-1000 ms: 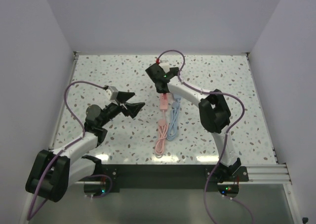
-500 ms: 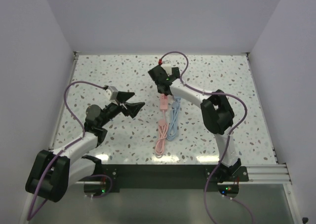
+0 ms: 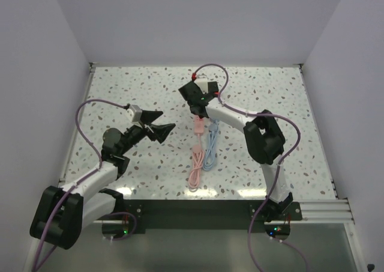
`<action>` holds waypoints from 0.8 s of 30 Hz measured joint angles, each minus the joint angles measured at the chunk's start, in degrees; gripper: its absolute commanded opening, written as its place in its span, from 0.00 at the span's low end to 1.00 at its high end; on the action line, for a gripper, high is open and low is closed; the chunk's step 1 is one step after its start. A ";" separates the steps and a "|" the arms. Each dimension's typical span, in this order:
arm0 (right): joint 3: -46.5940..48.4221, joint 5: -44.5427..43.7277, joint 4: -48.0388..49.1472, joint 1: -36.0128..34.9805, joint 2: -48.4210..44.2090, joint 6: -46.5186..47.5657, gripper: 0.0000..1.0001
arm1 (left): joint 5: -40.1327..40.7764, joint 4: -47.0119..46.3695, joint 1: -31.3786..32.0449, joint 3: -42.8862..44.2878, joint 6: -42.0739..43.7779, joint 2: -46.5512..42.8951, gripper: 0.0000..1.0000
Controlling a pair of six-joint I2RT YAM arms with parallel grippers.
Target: Insert the plug
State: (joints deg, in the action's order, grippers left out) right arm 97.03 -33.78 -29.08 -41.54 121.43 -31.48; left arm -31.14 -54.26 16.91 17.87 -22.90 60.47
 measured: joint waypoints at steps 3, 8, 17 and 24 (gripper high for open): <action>-0.07 -0.24 0.04 -0.11 0.00 0.00 0.00 | 0.11 0.00 -0.02 0.00 0.00 -0.22 0.88; -2.25 -0.24 1.88 -0.15 -1.09 -0.07 0.00 | 0.13 0.02 -0.02 0.00 0.02 -0.24 0.88; -5.11 -0.15 4.83 -0.17 -2.49 -0.37 0.00 | 0.13 0.17 -0.02 0.00 0.02 -0.42 0.89; -5.53 -0.02 5.51 -0.17 -2.60 -0.46 0.00 | 0.13 0.39 -0.02 0.00 0.02 -0.50 0.89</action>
State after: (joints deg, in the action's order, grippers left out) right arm 91.50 -33.80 -23.57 -41.71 118.83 -31.94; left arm -31.00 -53.87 16.88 17.87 -22.87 59.96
